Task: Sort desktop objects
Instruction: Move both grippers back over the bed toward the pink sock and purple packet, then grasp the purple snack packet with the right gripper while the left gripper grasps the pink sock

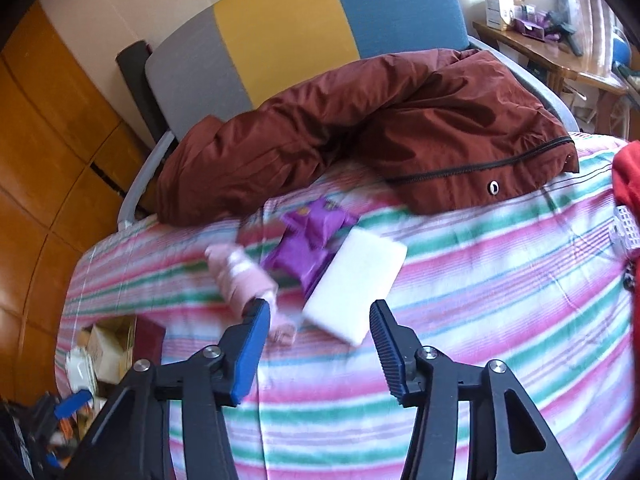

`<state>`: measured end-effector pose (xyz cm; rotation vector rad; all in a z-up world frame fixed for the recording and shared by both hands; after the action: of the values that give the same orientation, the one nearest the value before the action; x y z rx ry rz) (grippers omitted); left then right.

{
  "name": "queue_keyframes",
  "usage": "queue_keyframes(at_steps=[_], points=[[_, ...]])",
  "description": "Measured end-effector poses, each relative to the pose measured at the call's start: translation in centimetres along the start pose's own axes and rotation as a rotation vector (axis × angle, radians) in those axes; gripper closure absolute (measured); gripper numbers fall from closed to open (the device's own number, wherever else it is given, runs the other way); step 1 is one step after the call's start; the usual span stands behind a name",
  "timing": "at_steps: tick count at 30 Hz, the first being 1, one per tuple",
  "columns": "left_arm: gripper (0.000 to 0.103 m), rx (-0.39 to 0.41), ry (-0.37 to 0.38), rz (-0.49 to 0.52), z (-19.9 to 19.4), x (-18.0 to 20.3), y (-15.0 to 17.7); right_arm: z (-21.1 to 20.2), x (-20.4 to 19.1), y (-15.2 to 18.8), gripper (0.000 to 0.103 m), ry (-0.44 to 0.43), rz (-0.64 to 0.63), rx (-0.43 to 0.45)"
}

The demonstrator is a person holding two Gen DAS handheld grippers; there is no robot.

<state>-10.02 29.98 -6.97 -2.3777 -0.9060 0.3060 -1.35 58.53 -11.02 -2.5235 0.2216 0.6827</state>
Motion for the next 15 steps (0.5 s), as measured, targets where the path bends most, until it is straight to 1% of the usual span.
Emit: queue_keyframes(at_steps=[4, 9, 13, 15], points=[[0.032, -0.011, 0.019, -0.013, 0.9, 0.1, -0.5, 1.8, 0.5, -2.2, 0.053, -0.011, 0.046, 0.000], [0.032, -0.028, 0.037, -0.025, 1.9, -0.1, -0.7, 4.4, 0.0, -3.7, 0.053, -0.027, 0.077, -0.014], [0.032, -0.040, 0.041, -0.034, 2.6, -0.4, -0.9, 7.5, -0.5, -4.3, 0.053, -0.066, 0.122, -0.060], [0.032, -0.045, 0.047, -0.045, 2.9, -0.7, -1.1, 9.2, -0.6, -4.5, 0.053, -0.081, 0.173, -0.092]])
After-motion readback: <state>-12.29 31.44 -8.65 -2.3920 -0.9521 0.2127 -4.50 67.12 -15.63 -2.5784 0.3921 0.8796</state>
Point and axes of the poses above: each gripper's, at about its wrist camera, not at the fingertips, and z roughly the way its jaws point, x to its right, y to its underside, the point moved 9 cm from there along z, roughly the way its jaws point, and after that the axes turned 8 degrees about z, right-handed, at the moved point
